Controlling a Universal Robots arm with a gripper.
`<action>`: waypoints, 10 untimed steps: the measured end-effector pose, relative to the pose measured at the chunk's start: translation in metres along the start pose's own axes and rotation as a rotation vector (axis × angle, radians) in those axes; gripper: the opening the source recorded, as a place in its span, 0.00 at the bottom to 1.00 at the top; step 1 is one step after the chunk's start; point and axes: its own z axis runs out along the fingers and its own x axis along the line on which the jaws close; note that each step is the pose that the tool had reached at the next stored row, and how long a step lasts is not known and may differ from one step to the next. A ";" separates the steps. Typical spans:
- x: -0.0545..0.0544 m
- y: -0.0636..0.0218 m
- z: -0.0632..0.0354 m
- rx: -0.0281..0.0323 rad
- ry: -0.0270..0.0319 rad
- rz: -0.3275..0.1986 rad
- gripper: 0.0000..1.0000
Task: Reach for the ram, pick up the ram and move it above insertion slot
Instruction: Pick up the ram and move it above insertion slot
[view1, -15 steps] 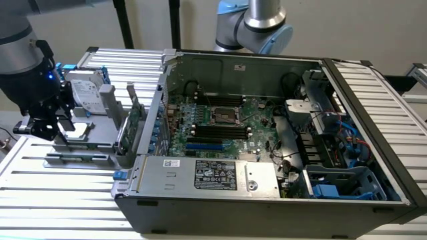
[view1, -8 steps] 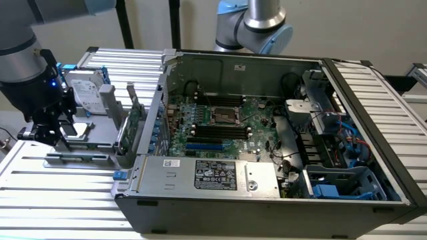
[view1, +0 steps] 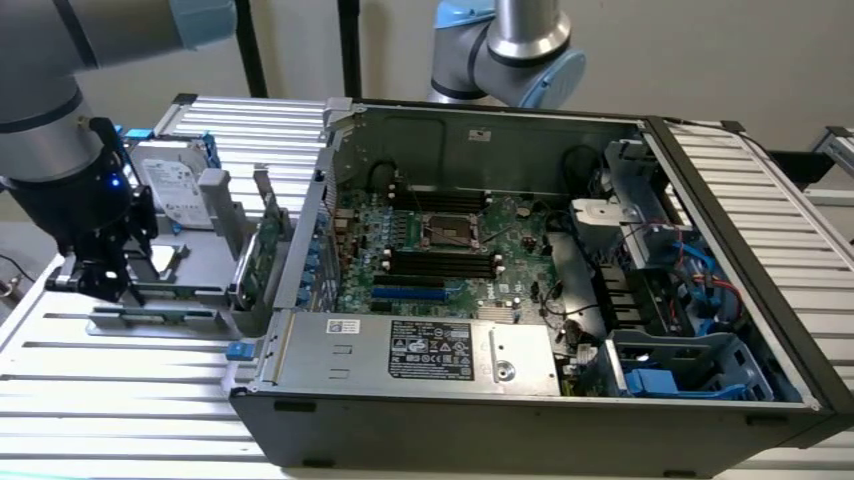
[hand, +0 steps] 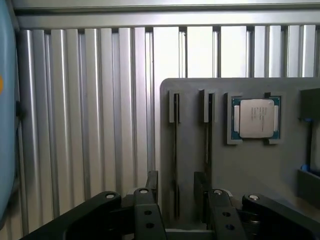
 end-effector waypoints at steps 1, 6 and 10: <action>0.000 0.0000 0.0018 -0.0001 0.0001 0.000 0.42; 0.000 -0.0003 0.0110 0.0000 0.0000 -0.001 0.42; 0.000 -0.0005 0.0181 -0.0001 0.0001 -0.002 0.42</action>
